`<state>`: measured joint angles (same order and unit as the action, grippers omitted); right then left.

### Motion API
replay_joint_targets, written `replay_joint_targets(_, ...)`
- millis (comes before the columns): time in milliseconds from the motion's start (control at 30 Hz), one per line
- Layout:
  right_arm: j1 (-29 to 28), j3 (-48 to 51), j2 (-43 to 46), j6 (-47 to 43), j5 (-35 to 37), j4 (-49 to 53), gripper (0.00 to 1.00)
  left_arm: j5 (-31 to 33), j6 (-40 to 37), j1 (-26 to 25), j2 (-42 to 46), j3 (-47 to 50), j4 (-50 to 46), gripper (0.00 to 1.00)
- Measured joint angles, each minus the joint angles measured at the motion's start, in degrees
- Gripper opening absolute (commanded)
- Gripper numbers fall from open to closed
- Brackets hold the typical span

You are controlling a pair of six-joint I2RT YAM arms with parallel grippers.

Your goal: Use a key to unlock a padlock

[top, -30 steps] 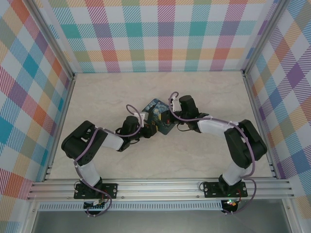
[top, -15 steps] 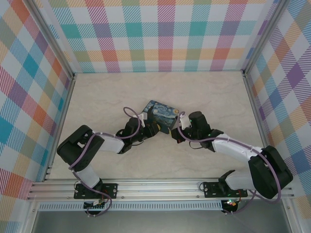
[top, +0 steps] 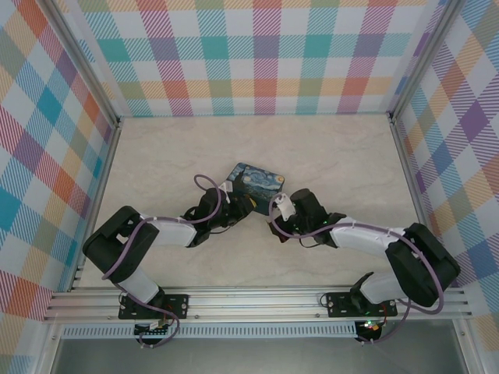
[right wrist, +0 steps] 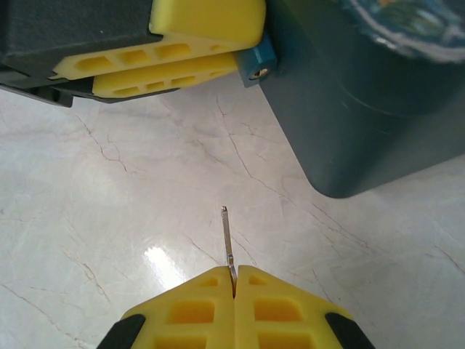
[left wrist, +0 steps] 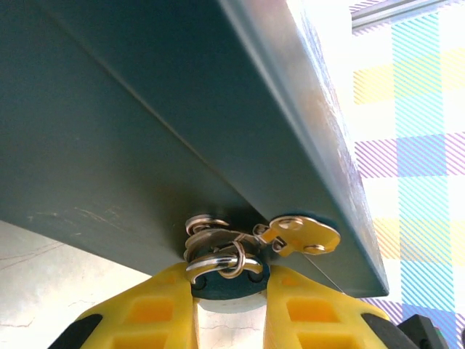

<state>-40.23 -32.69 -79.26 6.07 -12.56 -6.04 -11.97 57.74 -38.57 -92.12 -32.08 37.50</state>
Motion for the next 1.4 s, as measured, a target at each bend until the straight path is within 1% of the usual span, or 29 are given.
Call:
replay_joint_targets(500,-1.5,-8.6,-7.2,-6.2,4.2,2.4,0.06,-1.2,1.4,-0.7,0.4,-1.0,-1.6,0.09)
replay_joint_targets(900,-1.5,-8.8,-7.4,-8.1,7.5,4.1,0.06,-1.5,1.4,-0.7,0.4,-1.0,-1.6,0.08)
replay_joint_targets(1400,-1.5,-10.2,-9.2,-8.5,7.6,4.1,0.06,-1.4,1.4,-0.7,0.7,-1.0,-2.9,0.07)
